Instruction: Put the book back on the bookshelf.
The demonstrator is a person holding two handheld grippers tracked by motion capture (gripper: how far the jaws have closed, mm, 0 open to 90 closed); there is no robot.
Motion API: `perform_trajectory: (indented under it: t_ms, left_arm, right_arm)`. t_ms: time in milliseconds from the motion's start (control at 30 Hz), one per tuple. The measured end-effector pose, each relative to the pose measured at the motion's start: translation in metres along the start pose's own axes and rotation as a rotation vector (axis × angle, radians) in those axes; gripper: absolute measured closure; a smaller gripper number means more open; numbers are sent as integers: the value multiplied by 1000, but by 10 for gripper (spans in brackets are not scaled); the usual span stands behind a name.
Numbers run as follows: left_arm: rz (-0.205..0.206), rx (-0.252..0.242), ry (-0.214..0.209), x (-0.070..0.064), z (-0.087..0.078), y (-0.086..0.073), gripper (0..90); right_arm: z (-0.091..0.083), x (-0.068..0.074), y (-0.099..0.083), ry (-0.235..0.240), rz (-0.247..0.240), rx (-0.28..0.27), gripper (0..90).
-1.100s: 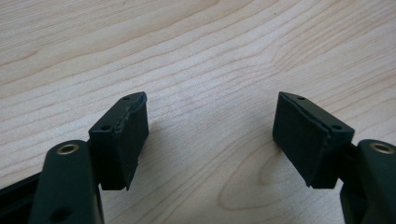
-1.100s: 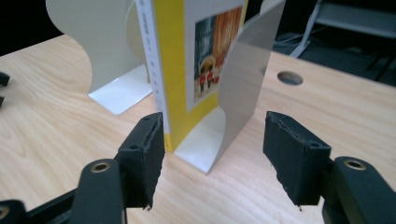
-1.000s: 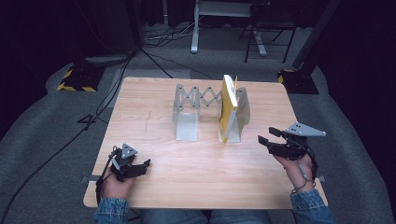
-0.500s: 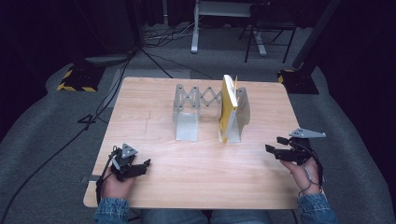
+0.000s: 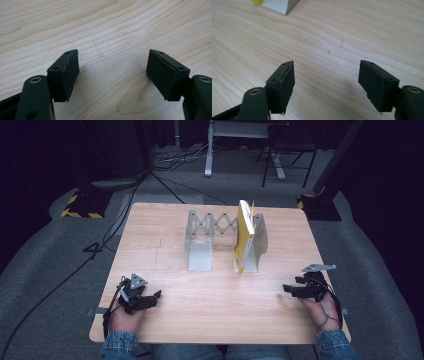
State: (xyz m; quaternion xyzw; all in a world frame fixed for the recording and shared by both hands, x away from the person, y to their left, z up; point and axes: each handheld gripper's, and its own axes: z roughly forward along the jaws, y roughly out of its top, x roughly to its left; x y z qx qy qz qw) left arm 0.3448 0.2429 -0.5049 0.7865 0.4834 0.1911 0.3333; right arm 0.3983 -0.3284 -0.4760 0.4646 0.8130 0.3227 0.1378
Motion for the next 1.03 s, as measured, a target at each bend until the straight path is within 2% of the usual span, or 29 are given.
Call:
perform_trajectory:
  t_ms: [33,100,167,267,333,467,500,533,567,1033]
  left_arm:
    - [0,2,0,0,0,0,268]
    - [-1,2,0,0,0,0,269]
    - [0,2,1,0,0,0,269]
    - [-1,2,0,0,0,0,269]
    - [-2,2,1,0,0,0,269]
    - [-1,2,0,0,0,0,269]
    - [-1,2,1,0,0,0,269]
    - [-1,2,1,0,0,0,269]
    - [-1,2,1,0,0,0,268]
    - [-1,5,0,0,0,0,266]
  right_arm:
    - [4,3,-1,-26,-17,44,284]
    - [6,6,-2,-61,-50,59,294]
    - [8,9,-4,-63,-64,59,295]
    - [11,11,-6,-61,-59,58,284]
    - [12,11,-8,-58,-55,40,281]
    - [12,11,-12,-62,-64,15,211]
    - [16,12,-18,-71,-56,-47,101]
    - [16,12,-18,-71,-56,-47,101]
    - [20,11,-23,-56,-64,-97,77]
    - [19,12,-25,-72,-49,-99,76]
